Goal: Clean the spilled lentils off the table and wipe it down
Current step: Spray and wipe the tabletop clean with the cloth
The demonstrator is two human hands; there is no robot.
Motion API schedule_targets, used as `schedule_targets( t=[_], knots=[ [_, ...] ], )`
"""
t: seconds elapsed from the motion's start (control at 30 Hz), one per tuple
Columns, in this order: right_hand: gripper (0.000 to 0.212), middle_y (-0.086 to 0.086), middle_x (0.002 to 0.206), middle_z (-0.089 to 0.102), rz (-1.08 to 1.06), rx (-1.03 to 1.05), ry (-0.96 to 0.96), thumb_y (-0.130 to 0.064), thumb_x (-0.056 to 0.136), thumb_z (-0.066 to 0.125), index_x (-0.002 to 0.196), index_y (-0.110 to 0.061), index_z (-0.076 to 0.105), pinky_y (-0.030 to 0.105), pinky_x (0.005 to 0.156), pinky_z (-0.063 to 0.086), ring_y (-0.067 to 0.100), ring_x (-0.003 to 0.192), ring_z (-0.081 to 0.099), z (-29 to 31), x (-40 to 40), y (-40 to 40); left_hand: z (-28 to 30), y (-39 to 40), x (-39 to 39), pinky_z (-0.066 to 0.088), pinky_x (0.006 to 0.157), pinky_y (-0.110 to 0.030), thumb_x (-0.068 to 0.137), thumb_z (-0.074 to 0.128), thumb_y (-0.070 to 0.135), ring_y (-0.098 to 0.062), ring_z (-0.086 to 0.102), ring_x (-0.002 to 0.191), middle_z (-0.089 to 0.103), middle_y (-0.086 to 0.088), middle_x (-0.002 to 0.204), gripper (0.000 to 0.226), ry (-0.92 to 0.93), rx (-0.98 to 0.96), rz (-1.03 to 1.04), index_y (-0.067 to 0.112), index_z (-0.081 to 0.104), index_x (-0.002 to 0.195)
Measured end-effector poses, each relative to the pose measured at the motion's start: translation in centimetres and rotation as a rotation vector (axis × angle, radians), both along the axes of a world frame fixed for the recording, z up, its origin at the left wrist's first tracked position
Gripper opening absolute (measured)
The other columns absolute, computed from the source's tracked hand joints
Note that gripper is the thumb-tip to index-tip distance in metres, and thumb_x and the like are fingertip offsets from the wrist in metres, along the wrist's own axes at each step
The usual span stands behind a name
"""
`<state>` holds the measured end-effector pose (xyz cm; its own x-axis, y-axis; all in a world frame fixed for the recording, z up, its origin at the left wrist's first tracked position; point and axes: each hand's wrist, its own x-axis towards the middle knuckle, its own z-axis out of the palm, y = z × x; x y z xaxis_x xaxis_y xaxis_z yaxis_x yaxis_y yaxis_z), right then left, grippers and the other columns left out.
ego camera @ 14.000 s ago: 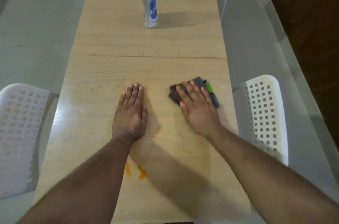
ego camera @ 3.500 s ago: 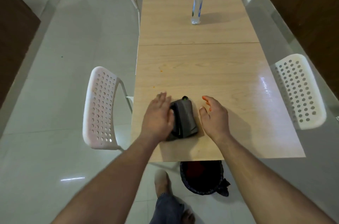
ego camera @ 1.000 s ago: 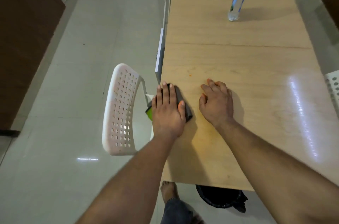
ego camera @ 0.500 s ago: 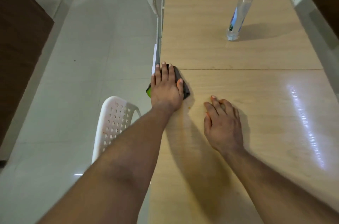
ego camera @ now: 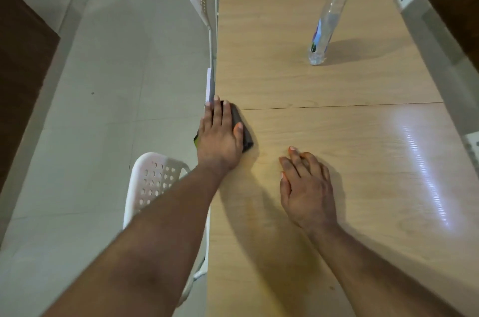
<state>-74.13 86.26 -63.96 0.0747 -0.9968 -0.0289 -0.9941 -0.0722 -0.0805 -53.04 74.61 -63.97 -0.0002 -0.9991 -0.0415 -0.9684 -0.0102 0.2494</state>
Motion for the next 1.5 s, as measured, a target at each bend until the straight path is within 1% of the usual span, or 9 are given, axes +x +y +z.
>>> schedule_targets(
  t=[0.2,0.37,0.5,0.67,0.9,1.07,1.23,1.37,1.5],
  knots=[
    [0.047,0.003,0.158,0.051,-0.001,-0.034,-0.036,-0.036,0.100,0.044,0.140,-0.021,0.064,0.049,0.112,0.038,0.032,0.140,0.046,-0.7,-0.4,0.1,-0.1,2.1,-6.0,0.011,0.131,-0.049,0.109,0.020,0.048,-0.030,0.000,0.163,0.005,-0.011,0.177,0.071,0.019,-0.033,-0.120,0.010,0.012,0.168],
    [0.053,0.002,0.162,0.047,-0.039,-0.009,-0.086,-0.035,0.103,0.034,0.147,-0.017,0.057,0.048,0.118,0.036,0.027,0.146,0.042,0.1,0.0,0.0,0.2,9.0,-2.3,0.009,0.132,-0.045,0.112,0.024,0.048,-0.020,-0.010,0.163,-0.006,-0.003,0.177,0.069,0.022,0.006,-0.262,0.017,0.002,0.169],
    [0.053,0.005,0.162,0.046,-0.081,-0.046,-0.135,-0.028,0.101,0.037,0.149,-0.013,0.054,0.048,0.121,0.035,0.026,0.149,0.040,-0.5,0.3,0.1,0.1,3.6,0.9,0.009,0.132,-0.044,0.110,0.019,0.049,-0.021,-0.005,0.163,-0.001,-0.004,0.177,0.069,-0.017,-0.010,-0.187,0.016,0.007,0.169],
    [0.052,0.012,0.157,0.051,-0.160,-0.160,-0.169,-0.021,0.092,0.048,0.141,-0.008,0.058,0.050,0.114,0.039,0.032,0.144,0.044,-1.4,-0.2,-0.2,0.2,-1.3,-3.7,0.007,0.132,-0.047,0.107,0.018,0.050,-0.029,0.000,0.163,0.004,-0.009,0.177,0.072,-0.027,0.015,-0.136,0.013,0.011,0.169],
    [0.050,0.014,0.152,0.056,-0.232,-0.170,-0.201,-0.020,0.093,0.044,0.139,-0.005,0.061,0.052,0.112,0.040,0.033,0.144,0.045,-0.5,-0.1,0.3,0.7,11.5,-3.2,0.010,0.132,-0.045,0.112,0.024,0.049,-0.020,-0.008,0.163,-0.001,-0.002,0.177,0.067,0.033,0.011,-0.401,0.018,0.007,0.170],
    [0.048,0.016,0.151,0.057,-0.229,-0.175,-0.204,-0.017,0.094,0.047,0.138,-0.005,0.061,0.054,0.112,0.040,0.036,0.142,0.044,-1.0,0.1,0.2,0.4,6.4,1.4,0.011,0.131,-0.043,0.109,0.021,0.051,-0.022,0.000,0.163,0.005,-0.002,0.177,0.069,0.010,0.003,-0.243,0.019,0.013,0.169],
    [0.042,0.017,0.144,0.062,-0.221,-0.256,-0.314,-0.004,0.093,0.058,0.135,-0.003,0.062,0.052,0.114,0.040,0.035,0.140,0.046,-1.6,-0.5,-0.2,0.2,1.8,-3.5,0.004,0.132,-0.045,0.107,0.014,0.052,-0.026,-0.005,0.163,-0.002,-0.004,0.177,0.071,-0.034,0.028,-0.142,0.018,0.006,0.169],
    [0.039,0.014,0.139,0.066,-0.253,-0.301,-0.459,-0.008,0.095,0.051,0.131,-0.005,0.066,0.045,0.116,0.042,0.032,0.137,0.049,-1.8,-1.2,-0.6,-0.2,6.5,-7.4,0.007,0.132,-0.046,0.109,0.021,0.051,-0.025,-0.003,0.163,0.002,-0.004,0.177,0.070,0.024,0.017,-0.258,0.017,0.009,0.169],
    [0.039,0.011,0.140,0.065,-0.236,-0.269,-0.552,-0.011,0.099,0.048,0.133,-0.005,0.066,0.037,0.117,0.041,0.028,0.137,0.051,-0.8,-2.1,1.0,0.4,17.7,-4.7,0.006,0.132,-0.044,0.111,0.021,0.050,-0.019,-0.012,0.162,-0.006,0.000,0.177,0.068,0.027,0.026,-0.272,0.019,0.003,0.170]
  ],
)
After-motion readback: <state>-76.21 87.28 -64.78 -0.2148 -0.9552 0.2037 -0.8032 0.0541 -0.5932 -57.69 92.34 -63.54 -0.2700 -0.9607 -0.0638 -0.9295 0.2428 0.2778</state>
